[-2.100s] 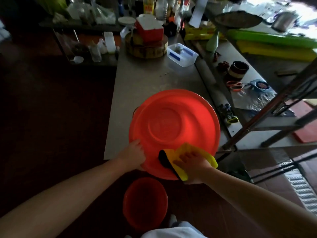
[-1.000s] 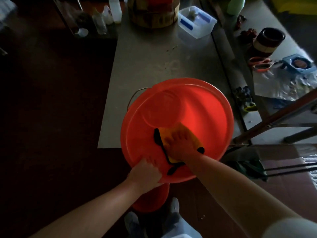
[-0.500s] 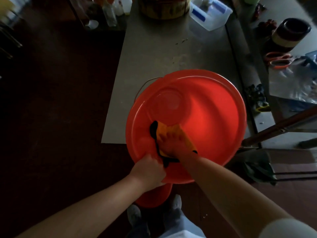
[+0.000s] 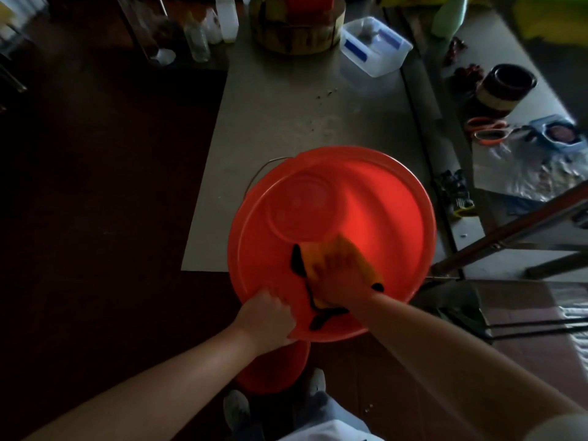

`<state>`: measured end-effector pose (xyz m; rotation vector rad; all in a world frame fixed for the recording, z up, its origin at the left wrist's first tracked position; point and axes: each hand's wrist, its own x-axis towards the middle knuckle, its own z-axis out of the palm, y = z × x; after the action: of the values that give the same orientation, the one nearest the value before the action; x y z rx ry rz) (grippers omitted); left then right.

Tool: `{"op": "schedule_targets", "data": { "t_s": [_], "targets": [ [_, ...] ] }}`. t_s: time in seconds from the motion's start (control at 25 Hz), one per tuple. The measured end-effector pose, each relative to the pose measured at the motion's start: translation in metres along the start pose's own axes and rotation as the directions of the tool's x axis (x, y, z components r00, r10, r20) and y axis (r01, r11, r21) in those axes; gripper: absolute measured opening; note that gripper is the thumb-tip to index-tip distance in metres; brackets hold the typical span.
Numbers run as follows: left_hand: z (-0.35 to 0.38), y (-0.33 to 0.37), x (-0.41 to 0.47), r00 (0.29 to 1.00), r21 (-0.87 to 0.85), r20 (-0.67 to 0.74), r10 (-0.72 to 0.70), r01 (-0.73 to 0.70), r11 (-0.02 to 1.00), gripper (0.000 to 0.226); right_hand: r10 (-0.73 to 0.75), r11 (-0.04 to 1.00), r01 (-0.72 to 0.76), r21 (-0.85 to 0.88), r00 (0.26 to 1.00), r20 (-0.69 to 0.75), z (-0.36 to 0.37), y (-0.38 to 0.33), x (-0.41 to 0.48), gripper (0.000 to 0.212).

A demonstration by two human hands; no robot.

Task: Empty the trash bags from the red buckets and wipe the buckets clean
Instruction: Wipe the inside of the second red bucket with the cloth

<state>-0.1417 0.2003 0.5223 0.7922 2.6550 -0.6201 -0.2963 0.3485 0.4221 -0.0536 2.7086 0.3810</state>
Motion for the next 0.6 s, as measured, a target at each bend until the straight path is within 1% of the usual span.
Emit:
{"op": "schedule_targets", "data": {
  "t_s": [0.04, 0.08, 0.12, 0.16, 0.2, 0.24, 0.28, 0.32, 0.36, 0.4, 0.44, 0.52, 0.56, 0.6],
  "targets": [
    [0.005, 0.001, 0.004, 0.997, -0.075, 0.076, 0.033, -0.028, 0.997, 0.054, -0.251, 0.968, 0.248, 0.037, 0.965, 0.079, 0.008, -0.013, -0.02, 0.091],
    [0.003, 0.001, 0.004, 0.991, -0.121, 0.117, 0.065, -0.051, 0.991, 0.054, -0.49, 0.871, 0.484, 0.08, 0.87, 0.064, 0.01, -0.017, -0.041, 0.103],
    [0.003, 0.001, 0.004, 0.995, -0.136, 0.07, 0.068, -0.058, 0.989, 0.055, -0.574, 0.818, 0.562, 0.123, 0.813, 0.097, 0.011, -0.017, -0.058, 0.113],
    [0.002, -0.001, 0.001, 0.997, -0.133, 0.039, 0.067, -0.061, 0.989, 0.055, -0.584, 0.811, 0.577, 0.093, 0.807, 0.089, 0.008, -0.003, -0.063, 0.119],
    [0.003, -0.004, -0.002, 0.996, -0.154, 0.055, 0.068, -0.059, 0.986, 0.055, -0.595, 0.804, 0.592, 0.06, 0.802, 0.057, -0.006, 0.003, -0.056, 0.115],
    [0.006, -0.005, -0.006, 0.995, -0.15, 0.08, 0.065, -0.053, 0.987, 0.054, -0.564, 0.825, 0.564, -0.023, 0.825, 0.01, -0.015, 0.016, -0.047, 0.101],
    [0.008, -0.005, -0.009, 0.998, -0.131, 0.057, 0.037, -0.029, 0.991, 0.054, -0.551, 0.832, 0.545, -0.108, 0.833, -0.044, -0.02, 0.029, -0.036, 0.082],
    [0.003, -0.008, -0.011, 1.0, -0.101, -0.01, 0.003, -0.004, 0.995, 0.054, -0.504, 0.858, 0.495, -0.138, 0.863, -0.04, -0.027, 0.04, -0.029, 0.071],
    [0.002, -0.009, -0.012, 0.999, -0.106, -0.033, 0.003, -0.007, 0.994, 0.055, -0.442, 0.887, 0.431, -0.164, 0.896, -0.036, -0.032, 0.051, -0.025, 0.066],
    [-0.002, -0.01, -0.012, 1.0, -0.125, -0.012, 0.022, -0.024, 0.992, 0.056, -0.38, 0.917, 0.379, -0.127, 0.925, 0.016, -0.036, 0.059, -0.027, 0.065],
    [-0.003, -0.01, -0.012, 1.0, -0.121, -0.009, 0.029, -0.03, 0.992, 0.056, -0.344, 0.933, 0.343, -0.105, 0.939, 0.008, -0.034, 0.063, -0.03, 0.062],
    [-0.001, -0.011, -0.009, 0.999, -0.129, -0.049, 0.021, -0.027, 0.991, 0.053, -0.363, 0.927, 0.365, -0.089, 0.931, 0.039, -0.025, 0.049, -0.048, 0.06],
    [-0.002, -0.012, -0.01, 0.998, -0.115, -0.05, 0.037, -0.042, 0.992, 0.051, -0.381, 0.918, 0.389, -0.071, 0.918, 0.105, -0.022, 0.037, -0.065, 0.061],
    [-0.002, -0.013, -0.011, 0.998, -0.108, -0.028, 0.056, -0.059, 0.992, 0.051, -0.394, 0.915, 0.403, -0.012, 0.9, 0.188, -0.021, 0.025, -0.083, 0.062]
  ]
}}
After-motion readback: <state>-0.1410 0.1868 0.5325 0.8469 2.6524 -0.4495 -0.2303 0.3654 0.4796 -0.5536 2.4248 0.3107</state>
